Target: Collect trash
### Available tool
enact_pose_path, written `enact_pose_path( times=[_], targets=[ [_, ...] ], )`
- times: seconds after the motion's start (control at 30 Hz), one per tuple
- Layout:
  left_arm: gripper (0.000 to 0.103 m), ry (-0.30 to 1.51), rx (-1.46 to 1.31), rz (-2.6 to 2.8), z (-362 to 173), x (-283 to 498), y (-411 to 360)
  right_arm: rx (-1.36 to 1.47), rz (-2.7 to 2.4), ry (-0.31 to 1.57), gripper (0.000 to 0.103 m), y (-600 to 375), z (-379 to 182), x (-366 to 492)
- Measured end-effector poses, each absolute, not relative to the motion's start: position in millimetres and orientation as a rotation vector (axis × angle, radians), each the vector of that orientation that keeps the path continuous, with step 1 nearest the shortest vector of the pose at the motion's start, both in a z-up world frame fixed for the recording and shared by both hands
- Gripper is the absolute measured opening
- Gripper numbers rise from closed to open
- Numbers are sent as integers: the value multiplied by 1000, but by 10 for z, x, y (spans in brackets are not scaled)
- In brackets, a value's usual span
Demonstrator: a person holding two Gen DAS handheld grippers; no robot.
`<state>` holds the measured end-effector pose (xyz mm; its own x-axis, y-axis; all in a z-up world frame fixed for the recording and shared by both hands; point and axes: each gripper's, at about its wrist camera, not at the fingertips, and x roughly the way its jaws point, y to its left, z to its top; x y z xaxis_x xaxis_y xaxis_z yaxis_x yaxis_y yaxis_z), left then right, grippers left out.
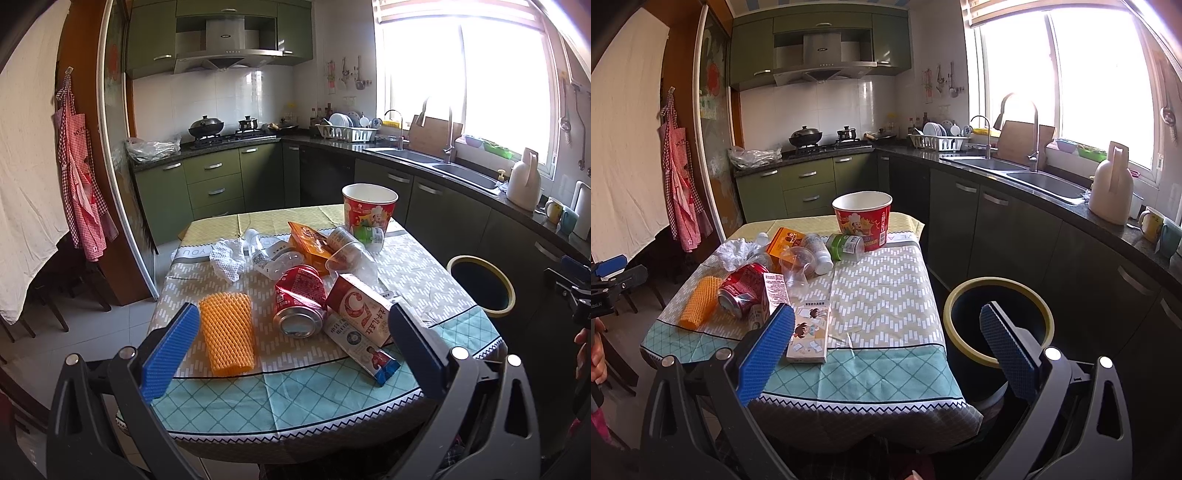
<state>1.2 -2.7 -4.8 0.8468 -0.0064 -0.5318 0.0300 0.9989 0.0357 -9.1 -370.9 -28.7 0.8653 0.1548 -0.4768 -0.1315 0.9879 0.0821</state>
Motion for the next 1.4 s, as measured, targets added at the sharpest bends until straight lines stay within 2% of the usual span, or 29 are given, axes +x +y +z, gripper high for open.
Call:
enact_pose_path(
  times=[1.4],
  targets=[
    [97, 583, 46, -22, -115, 41, -5, 50, 132, 537, 99, -3739, -366, 8]
  ],
)
